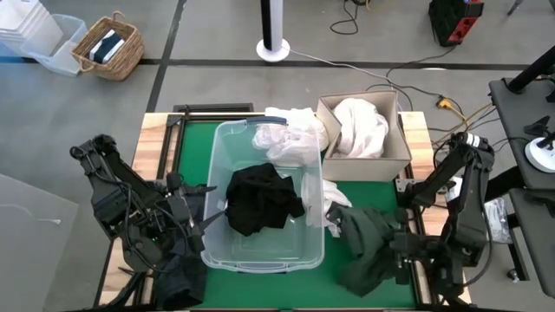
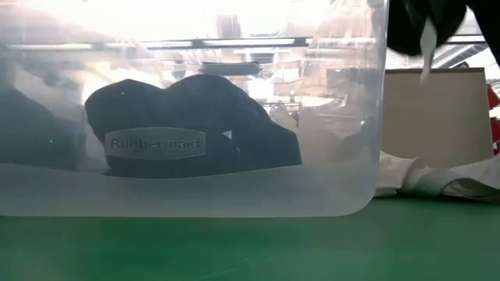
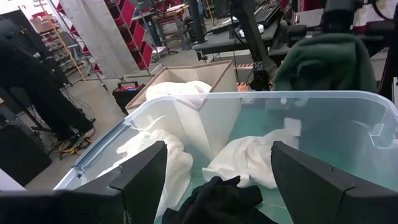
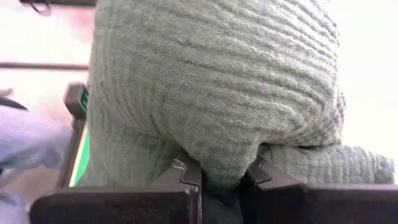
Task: Sort clothes
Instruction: Put the dark green shirt into the transparent bin
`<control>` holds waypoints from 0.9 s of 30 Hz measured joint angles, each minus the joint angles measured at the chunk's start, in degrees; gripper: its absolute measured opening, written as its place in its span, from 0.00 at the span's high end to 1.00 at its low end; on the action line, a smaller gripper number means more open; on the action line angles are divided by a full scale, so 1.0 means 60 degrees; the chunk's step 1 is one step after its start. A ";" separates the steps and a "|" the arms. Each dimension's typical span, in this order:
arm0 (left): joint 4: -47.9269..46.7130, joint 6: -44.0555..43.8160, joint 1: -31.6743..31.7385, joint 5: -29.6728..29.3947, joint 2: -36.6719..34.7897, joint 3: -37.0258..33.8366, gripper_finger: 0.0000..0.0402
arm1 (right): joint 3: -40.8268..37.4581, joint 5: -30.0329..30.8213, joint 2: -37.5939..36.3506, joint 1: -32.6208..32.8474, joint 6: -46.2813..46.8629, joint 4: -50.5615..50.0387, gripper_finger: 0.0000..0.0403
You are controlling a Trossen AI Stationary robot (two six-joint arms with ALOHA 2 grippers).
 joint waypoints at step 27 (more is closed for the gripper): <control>0.0014 -0.0076 -0.0002 -0.0061 0.0000 0.0000 0.34 | 0.0003 0.1160 -0.2493 -0.0154 -1.2929 1.0536 0.92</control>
